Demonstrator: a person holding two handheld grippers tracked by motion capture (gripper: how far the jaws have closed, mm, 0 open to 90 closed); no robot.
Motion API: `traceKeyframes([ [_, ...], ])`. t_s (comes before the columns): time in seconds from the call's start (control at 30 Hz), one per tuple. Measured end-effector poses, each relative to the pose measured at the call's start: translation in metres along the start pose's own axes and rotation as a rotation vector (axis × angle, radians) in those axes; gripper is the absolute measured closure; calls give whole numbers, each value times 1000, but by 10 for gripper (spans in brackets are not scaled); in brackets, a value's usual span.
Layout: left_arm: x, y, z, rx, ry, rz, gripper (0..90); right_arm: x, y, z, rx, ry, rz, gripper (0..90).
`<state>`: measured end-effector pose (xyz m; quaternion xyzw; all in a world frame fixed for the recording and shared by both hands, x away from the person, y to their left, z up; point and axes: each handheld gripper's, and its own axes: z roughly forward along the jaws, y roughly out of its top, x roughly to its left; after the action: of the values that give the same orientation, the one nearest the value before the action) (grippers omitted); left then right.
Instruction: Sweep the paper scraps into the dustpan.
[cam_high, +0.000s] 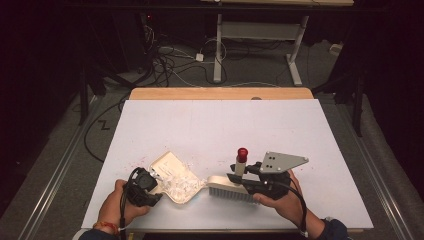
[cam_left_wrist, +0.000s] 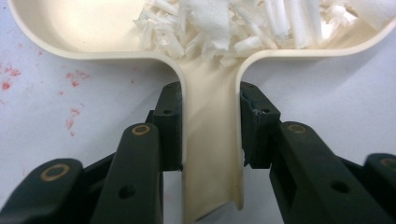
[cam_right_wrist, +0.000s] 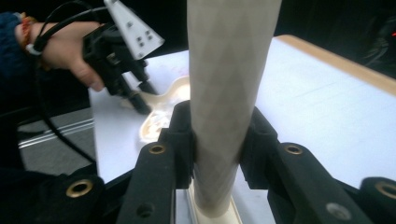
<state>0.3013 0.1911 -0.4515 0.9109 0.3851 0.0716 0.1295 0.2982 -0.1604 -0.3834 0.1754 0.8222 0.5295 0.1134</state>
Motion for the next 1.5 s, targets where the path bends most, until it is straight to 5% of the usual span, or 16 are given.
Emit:
traceKeyframes([
  [0.53,0,1,0,5,8,11,633,-19,18,37,21,-124,-84,712],
  [0.8,0,1,0,5,6,12,633,-20,28,34,-42,-92,-54,712],
  [0.93,-1,3,-1,22,8,16,632,-28,33,28,-59,-144,-41,712],
  [1.03,-1,3,-1,22,12,18,632,-33,35,30,-57,-235,-57,713],
  [1.2,-1,5,0,21,9,16,632,-35,27,53,-6,-321,-88,713],
  [1.3,0,4,0,20,3,10,632,-29,21,68,29,-290,-70,714],
  [1.5,1,3,-1,18,-13,-6,632,6,27,88,54,-228,-112,713],
])
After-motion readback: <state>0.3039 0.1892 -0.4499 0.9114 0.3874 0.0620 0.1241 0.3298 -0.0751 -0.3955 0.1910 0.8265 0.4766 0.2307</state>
